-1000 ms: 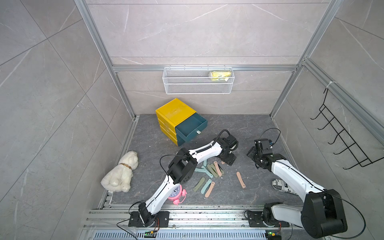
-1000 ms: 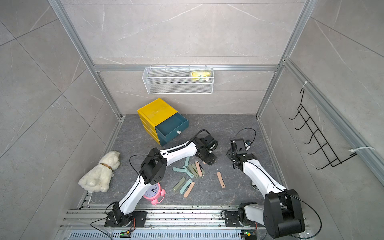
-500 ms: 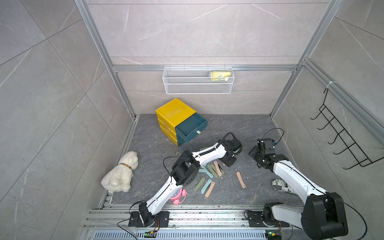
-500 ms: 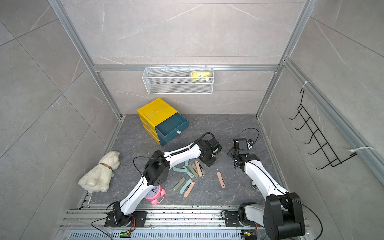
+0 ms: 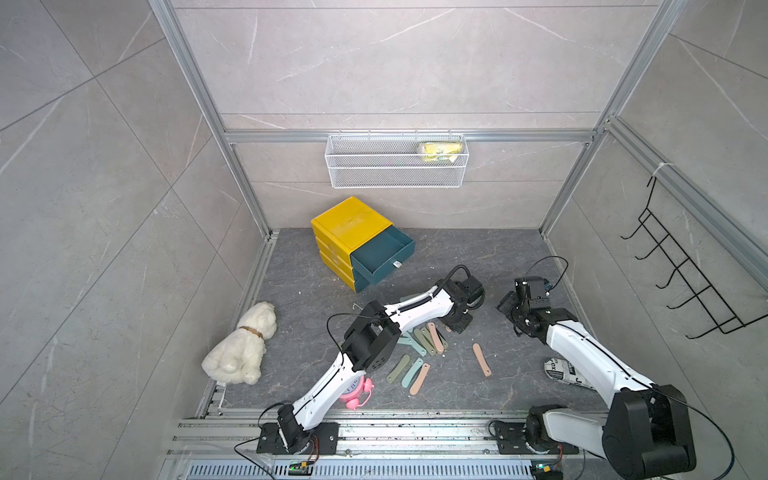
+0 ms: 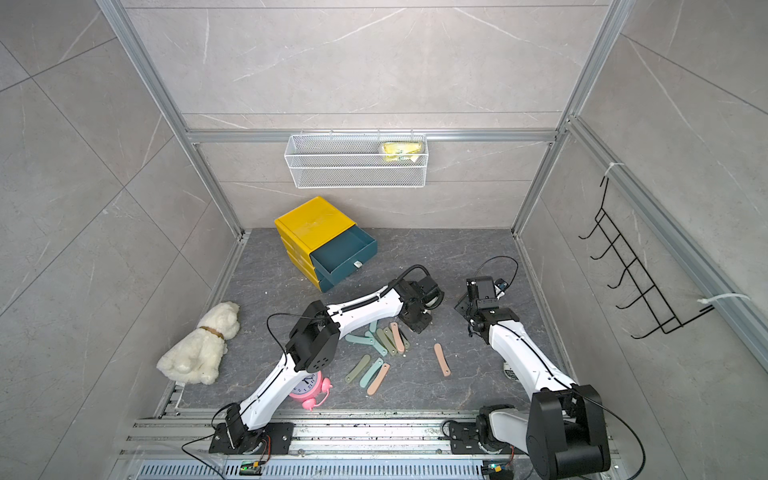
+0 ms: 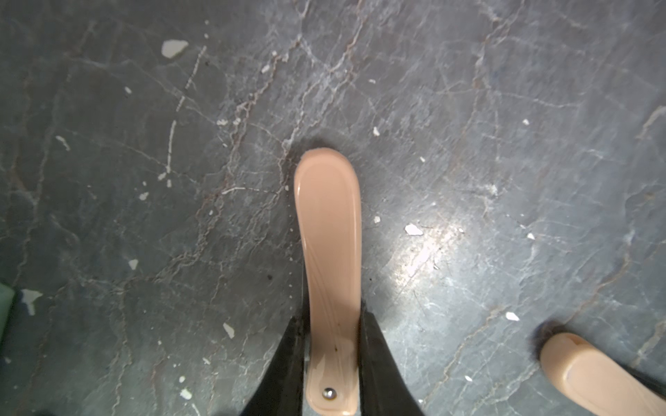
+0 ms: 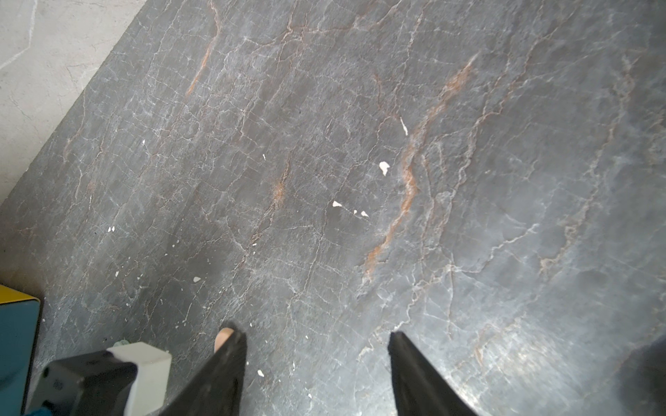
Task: Place the fruit knives into the drawer by color
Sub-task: Pick up the fruit knife from the center of the board.
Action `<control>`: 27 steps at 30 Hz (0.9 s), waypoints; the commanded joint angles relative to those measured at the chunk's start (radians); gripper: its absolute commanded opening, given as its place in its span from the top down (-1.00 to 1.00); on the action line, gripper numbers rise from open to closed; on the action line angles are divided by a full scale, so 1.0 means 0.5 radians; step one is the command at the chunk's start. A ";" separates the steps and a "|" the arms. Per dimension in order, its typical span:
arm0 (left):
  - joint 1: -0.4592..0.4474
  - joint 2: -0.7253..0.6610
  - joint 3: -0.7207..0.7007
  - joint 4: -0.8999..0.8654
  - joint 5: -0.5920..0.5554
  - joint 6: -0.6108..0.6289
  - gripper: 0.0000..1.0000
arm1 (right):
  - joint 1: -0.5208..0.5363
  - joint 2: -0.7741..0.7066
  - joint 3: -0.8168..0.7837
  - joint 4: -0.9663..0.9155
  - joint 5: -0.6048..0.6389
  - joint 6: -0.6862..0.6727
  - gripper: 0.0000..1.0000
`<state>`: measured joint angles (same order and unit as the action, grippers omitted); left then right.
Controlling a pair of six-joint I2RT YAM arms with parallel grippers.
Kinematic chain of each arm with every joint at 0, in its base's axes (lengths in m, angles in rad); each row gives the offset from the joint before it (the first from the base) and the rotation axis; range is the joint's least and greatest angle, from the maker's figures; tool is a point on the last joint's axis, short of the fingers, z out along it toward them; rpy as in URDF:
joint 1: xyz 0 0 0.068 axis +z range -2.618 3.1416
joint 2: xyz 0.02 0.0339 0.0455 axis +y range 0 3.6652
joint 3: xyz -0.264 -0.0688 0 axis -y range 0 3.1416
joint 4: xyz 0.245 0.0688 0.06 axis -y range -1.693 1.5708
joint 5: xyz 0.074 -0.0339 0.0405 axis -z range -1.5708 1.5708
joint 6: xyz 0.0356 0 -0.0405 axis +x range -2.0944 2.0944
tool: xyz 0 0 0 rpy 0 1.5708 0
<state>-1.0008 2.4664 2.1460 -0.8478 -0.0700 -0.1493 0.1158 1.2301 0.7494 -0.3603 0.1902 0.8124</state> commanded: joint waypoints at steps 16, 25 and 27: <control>0.014 -0.490 -0.401 0.344 -0.211 -0.065 1.00 | -0.006 -0.003 -0.029 0.057 -0.033 -0.005 -0.30; 0.014 -0.901 -0.681 0.501 -0.340 -0.096 1.00 | -0.003 0.004 -0.030 0.073 -0.054 0.000 -0.29; 0.016 -0.996 -0.717 0.511 -0.398 -0.091 1.00 | -0.007 0.009 -0.029 0.076 -0.060 -0.002 -0.29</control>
<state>-0.9985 2.0613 1.8004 -0.6315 -0.2131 -0.1829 0.1154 1.2301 0.7437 -0.3382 0.1673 0.8124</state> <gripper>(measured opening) 0.237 0.645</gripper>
